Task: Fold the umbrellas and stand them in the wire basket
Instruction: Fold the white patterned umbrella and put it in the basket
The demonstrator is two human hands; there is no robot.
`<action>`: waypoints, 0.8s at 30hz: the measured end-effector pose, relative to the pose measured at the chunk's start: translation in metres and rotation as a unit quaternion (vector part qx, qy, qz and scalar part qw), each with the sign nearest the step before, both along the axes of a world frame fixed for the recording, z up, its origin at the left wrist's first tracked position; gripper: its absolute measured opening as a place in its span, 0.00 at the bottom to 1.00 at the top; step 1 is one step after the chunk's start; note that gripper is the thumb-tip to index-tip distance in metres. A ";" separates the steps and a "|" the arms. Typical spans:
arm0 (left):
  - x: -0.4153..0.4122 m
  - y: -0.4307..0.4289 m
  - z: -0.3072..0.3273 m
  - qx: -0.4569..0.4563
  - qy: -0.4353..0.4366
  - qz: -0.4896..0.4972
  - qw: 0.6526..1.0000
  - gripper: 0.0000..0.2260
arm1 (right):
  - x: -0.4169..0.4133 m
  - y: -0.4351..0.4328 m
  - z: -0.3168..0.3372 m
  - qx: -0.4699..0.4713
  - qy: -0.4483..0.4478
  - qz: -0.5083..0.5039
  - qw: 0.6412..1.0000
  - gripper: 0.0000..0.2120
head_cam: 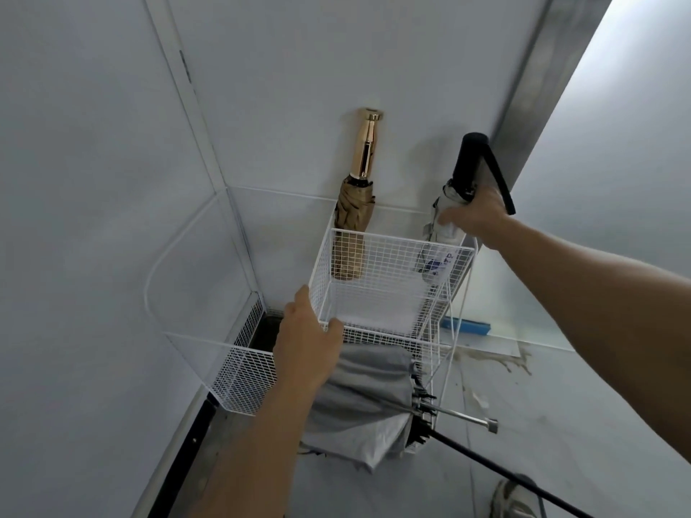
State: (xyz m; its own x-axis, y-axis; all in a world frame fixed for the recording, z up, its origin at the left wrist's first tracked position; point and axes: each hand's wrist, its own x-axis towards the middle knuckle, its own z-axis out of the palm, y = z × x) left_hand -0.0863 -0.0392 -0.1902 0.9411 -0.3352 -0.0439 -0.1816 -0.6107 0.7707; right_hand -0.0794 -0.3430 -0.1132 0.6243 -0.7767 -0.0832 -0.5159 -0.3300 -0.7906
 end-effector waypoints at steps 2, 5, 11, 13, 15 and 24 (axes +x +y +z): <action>0.001 -0.001 -0.001 0.006 -0.006 0.005 1.000 0.31 | -0.001 -0.003 -0.011 -0.010 0.032 -0.006 0.999 0.42; 0.002 -0.004 -0.003 0.010 -0.019 0.013 1.000 0.30 | 0.004 -0.031 -0.040 -0.031 0.066 -0.009 0.997 0.56; 0.007 -0.004 -0.008 0.008 -0.023 0.018 1.000 0.29 | -0.003 -0.019 -0.032 -0.090 0.100 -0.024 0.991 0.40; 0.008 -0.006 -0.008 0.006 -0.025 0.022 0.999 0.28 | -0.006 -0.015 -0.031 -0.096 0.105 -0.032 0.989 0.33; 0.009 -0.007 -0.009 0.006 -0.028 0.030 0.999 0.26 | -0.010 -0.011 -0.029 -0.100 0.096 -0.031 0.990 0.30; 0.011 -0.007 -0.012 -0.004 -0.027 0.032 0.999 0.22 | -0.020 -0.009 -0.032 -0.137 0.094 -0.039 0.985 0.39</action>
State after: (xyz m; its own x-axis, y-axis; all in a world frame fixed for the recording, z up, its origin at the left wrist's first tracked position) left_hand -0.0753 -0.0464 -0.2026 0.9614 -0.2750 0.0106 -0.1848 -0.6164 0.7654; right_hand -0.0989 -0.3518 -0.1456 0.5548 -0.8315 0.0289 -0.6768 -0.4712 -0.5655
